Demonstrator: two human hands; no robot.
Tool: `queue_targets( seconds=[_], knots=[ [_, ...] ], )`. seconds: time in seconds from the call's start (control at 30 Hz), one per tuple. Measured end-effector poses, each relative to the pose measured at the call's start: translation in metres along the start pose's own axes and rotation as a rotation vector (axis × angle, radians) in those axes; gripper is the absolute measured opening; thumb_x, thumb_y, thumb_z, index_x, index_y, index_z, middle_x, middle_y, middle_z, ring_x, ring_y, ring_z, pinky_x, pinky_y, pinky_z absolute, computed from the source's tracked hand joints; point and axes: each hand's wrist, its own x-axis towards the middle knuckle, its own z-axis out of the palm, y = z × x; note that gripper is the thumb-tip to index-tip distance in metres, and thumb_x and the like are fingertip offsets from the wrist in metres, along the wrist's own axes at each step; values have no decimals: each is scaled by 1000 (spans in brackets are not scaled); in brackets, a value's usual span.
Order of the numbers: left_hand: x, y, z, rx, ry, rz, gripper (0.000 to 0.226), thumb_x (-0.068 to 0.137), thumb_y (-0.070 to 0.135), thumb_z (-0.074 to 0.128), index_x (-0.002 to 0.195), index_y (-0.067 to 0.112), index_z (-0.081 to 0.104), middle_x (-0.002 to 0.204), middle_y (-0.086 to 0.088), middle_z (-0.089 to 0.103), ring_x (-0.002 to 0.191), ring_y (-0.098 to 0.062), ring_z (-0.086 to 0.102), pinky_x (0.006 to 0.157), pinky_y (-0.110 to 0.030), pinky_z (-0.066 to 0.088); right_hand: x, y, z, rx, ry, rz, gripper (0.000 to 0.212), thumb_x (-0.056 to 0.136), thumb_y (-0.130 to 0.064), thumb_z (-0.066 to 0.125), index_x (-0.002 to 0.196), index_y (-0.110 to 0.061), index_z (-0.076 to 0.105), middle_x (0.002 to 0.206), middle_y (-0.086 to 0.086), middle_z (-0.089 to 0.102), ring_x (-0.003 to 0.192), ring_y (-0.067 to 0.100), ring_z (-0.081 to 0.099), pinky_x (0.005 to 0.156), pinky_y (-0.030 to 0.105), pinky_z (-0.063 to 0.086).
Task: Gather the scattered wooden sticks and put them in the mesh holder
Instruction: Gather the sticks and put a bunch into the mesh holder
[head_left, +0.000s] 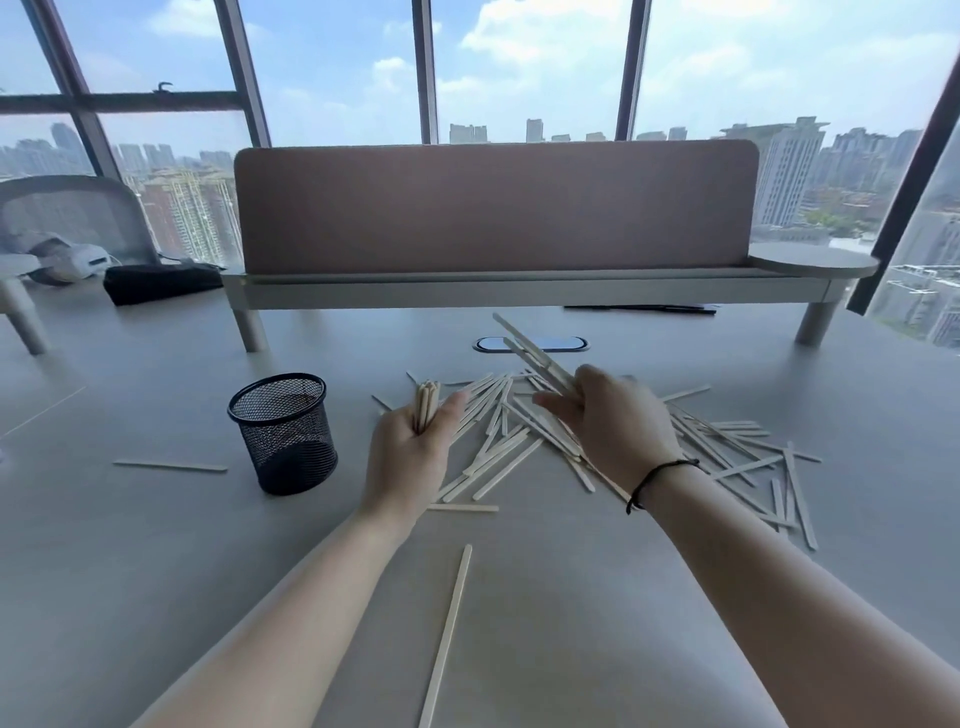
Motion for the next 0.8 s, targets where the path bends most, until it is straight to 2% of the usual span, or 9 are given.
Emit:
queue_targets(
  seconds=[0.1,0.2,0.27,0.3,0.37,0.47,0.57,0.67,0.8],
  knots=[
    [1,0,-1,-14,16,-11,76,82,55,63,61,-9,29,52,-29,25,49,-26,28,47,-51,30,12,-28,-13,354,55,-8,54,91,-49,63,59,-18,33,47,-8,38,45,12,37,45,31,27],
    [3,2,0,-85,14,-51,72,85,47,65,64,-14,33,50,-19,26,46,-24,28,45,-46,27,21,-54,-20,735,105,44,58,94,-32,65,52,-16,30,37,-11,31,34,5,34,41,16,23],
    [3,3,2,-160,35,-87,65,90,36,66,65,-15,34,50,-11,26,42,-19,25,47,-35,24,23,-65,-15,943,95,84,60,95,-34,64,57,-2,31,49,7,31,39,12,33,47,26,29],
    [3,4,2,-203,52,-114,61,93,30,65,64,-14,35,49,-8,25,40,-18,23,47,-31,21,23,-69,-11,1017,82,102,61,94,-37,64,62,3,32,56,8,32,45,22,31,49,32,28],
    [4,3,2,-275,71,-169,55,95,24,64,63,-12,39,47,-5,24,38,-16,19,46,-26,18,20,-71,0,1118,52,146,61,92,-41,65,68,5,33,61,10,33,54,27,24,51,41,23],
    [6,0,1,-314,85,-221,51,95,25,65,60,-1,39,45,-3,26,38,-16,20,45,-24,20,12,-67,14,1172,13,180,64,90,-44,66,69,5,30,61,13,29,52,24,21,49,43,18],
    [6,-1,3,-272,97,-213,51,95,29,65,57,13,35,45,-4,29,39,-18,25,47,-28,23,2,-60,28,1168,-1,196,68,87,-48,67,68,7,31,56,14,31,44,19,27,46,36,23],
    [3,0,6,-205,74,-165,50,96,31,64,60,4,41,47,-10,34,44,-20,32,46,-29,28,-8,-56,39,1143,-27,185,67,85,-47,68,65,8,37,52,16,38,42,24,36,47,39,32],
    [1,-1,5,-145,58,-111,56,96,31,63,59,-7,47,46,-15,41,43,-21,39,44,-23,36,-17,-55,44,1071,-68,155,61,91,-37,68,60,6,38,48,17,41,42,27,41,47,44,34]
  ],
)
